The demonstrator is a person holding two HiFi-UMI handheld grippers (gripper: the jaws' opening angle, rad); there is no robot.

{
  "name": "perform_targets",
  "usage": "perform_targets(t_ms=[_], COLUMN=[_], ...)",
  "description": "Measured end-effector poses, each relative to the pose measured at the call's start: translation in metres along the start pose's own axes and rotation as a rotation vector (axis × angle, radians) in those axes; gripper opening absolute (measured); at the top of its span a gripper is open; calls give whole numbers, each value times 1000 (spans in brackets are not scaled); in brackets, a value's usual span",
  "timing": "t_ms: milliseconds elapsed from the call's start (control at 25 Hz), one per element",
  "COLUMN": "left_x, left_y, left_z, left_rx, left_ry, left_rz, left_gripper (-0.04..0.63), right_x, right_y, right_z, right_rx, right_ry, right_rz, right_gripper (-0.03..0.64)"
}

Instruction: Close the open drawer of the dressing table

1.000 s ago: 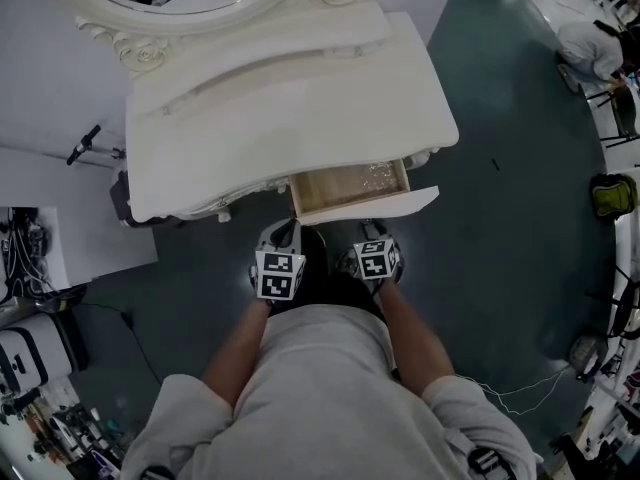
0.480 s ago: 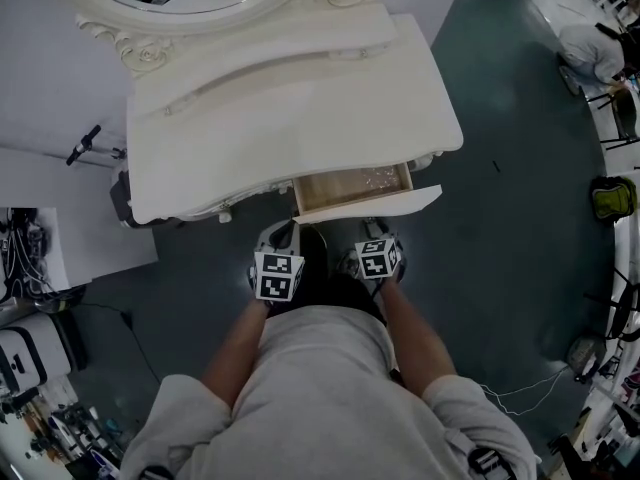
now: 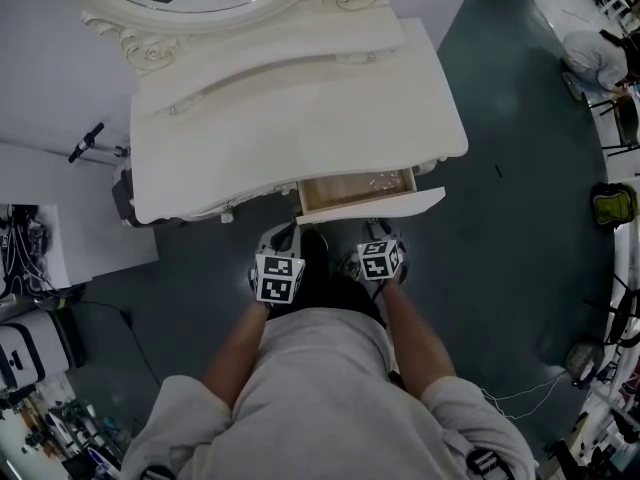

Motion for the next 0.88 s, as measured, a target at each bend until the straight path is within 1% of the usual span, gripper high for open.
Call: perform_targets(t_ms=[320,880], left_x=[7,26], left_y=[2,11], left_z=[3,7], left_rx=[4,9], left_ry=[-11,-45], left_rz=[13,56], left_gripper=[8,8], right_x=[-2,-4], right_y=[-5,-19], right_z=[-2,-12], right_rx=[5,4], right_ry=[19,33], right_rz=[31,52], right_gripper=[138,138])
Point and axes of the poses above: the fingertips, and each gripper's own axes: z backward along the fingers, x to its left, y out of its underside, the point moved 4 cm from there along z, backward along the fingers, and after that the axes turned 6 degrees about x, right-handed, at the moved point
